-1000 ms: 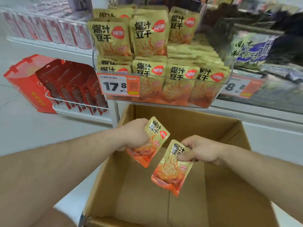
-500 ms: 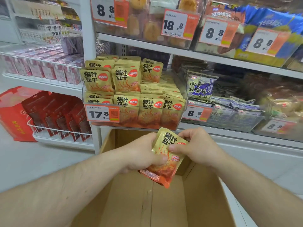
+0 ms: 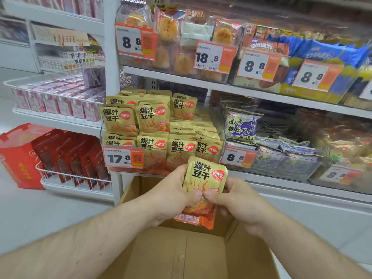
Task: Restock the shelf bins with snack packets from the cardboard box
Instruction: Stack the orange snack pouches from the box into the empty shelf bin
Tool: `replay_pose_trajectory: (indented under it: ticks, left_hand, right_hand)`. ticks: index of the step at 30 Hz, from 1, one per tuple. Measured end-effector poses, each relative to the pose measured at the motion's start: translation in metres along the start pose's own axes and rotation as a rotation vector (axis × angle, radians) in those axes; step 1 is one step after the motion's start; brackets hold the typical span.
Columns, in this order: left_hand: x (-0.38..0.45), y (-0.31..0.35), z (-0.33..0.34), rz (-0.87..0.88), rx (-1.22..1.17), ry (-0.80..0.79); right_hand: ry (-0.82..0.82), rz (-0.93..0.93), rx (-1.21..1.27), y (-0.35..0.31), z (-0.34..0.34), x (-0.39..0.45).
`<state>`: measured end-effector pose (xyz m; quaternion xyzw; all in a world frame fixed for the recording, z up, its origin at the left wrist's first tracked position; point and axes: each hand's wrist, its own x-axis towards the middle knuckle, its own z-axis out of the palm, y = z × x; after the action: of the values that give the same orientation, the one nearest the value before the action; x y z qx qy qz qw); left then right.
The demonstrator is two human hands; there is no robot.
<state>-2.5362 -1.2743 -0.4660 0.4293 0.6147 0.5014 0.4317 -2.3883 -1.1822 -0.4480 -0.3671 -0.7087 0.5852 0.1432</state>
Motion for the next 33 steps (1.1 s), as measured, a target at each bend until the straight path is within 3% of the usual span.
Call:
replay_pose_trajectory:
  ticks: [6,9,15,19,27,33]
  left_hand:
    - [0.012,0.014,0.004,0.055,0.061,-0.016]
    - [0.019,0.03,-0.008,0.166,0.212,-0.031]
    - [0.065,0.05,-0.033,0.36,1.03,0.184]
    - [0.106,0.052,-0.036,0.282,1.346,0.188]
    - [0.161,0.057,-0.045,-0.07,1.395,0.029]
    - [0.16,0.05,-0.045,0.021,1.441,0.072]
  right_hand:
    - [0.064,-0.013,0.068,0.0,-0.011,0.011]
    - [0.121,-0.075,0.125,-0.013,-0.028,0.016]
    - [0.417,-0.265,0.074,-0.061,-0.068,0.048]
    - [0.483,-0.402,0.049,-0.086,-0.072,0.077]
    - [0.514,-0.417,-0.061,-0.089,-0.066,0.129]
    - [0.515,-0.403,-0.11,-0.091,-0.066,0.149]
